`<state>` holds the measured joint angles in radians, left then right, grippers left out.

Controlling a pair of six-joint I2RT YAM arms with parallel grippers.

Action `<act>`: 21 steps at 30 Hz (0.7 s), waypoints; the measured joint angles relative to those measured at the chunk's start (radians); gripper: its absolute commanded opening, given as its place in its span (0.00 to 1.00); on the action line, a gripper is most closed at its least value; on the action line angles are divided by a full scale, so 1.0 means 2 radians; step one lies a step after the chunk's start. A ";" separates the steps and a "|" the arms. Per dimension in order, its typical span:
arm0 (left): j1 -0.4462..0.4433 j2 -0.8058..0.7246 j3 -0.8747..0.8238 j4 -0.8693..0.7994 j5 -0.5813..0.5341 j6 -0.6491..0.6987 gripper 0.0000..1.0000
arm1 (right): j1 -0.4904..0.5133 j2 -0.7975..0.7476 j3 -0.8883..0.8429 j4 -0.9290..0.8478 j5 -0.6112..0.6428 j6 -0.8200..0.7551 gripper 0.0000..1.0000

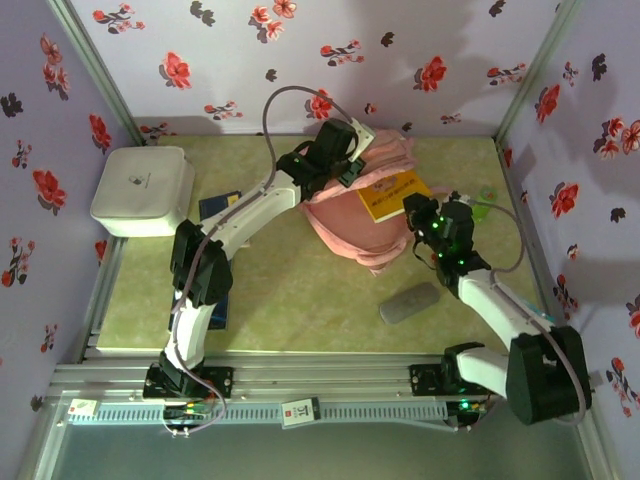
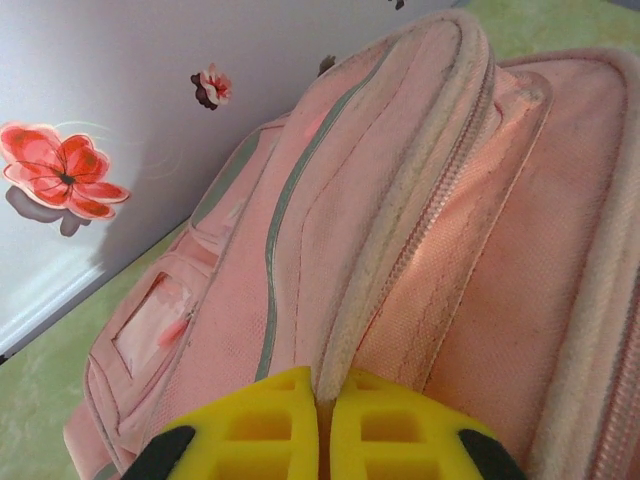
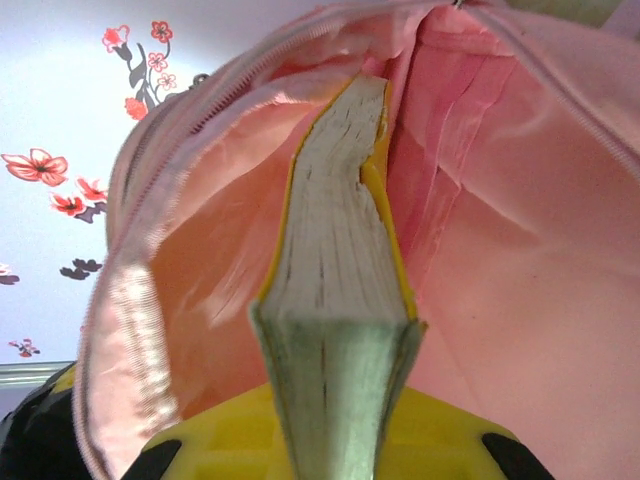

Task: Pack books, pencil case, and school supplies into a backpack

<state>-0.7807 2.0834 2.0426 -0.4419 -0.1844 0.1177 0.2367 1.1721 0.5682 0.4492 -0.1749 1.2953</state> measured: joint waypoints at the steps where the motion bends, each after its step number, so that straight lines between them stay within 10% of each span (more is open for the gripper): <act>1: 0.000 -0.001 0.001 -0.001 0.000 -0.003 0.00 | 0.004 0.019 0.002 0.016 0.001 0.003 0.00; 14: 0.000 -0.001 0.019 -0.026 0.000 -0.022 0.00 | 0.039 0.288 0.084 0.206 0.036 0.030 0.01; 21: 0.000 -0.001 0.020 -0.031 0.000 -0.028 0.00 | 0.052 0.370 0.119 0.227 0.056 0.061 0.27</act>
<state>-0.7811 2.0819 2.0823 -0.5037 -0.1841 0.0616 0.3405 1.9118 0.8062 0.9031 -0.0631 1.4166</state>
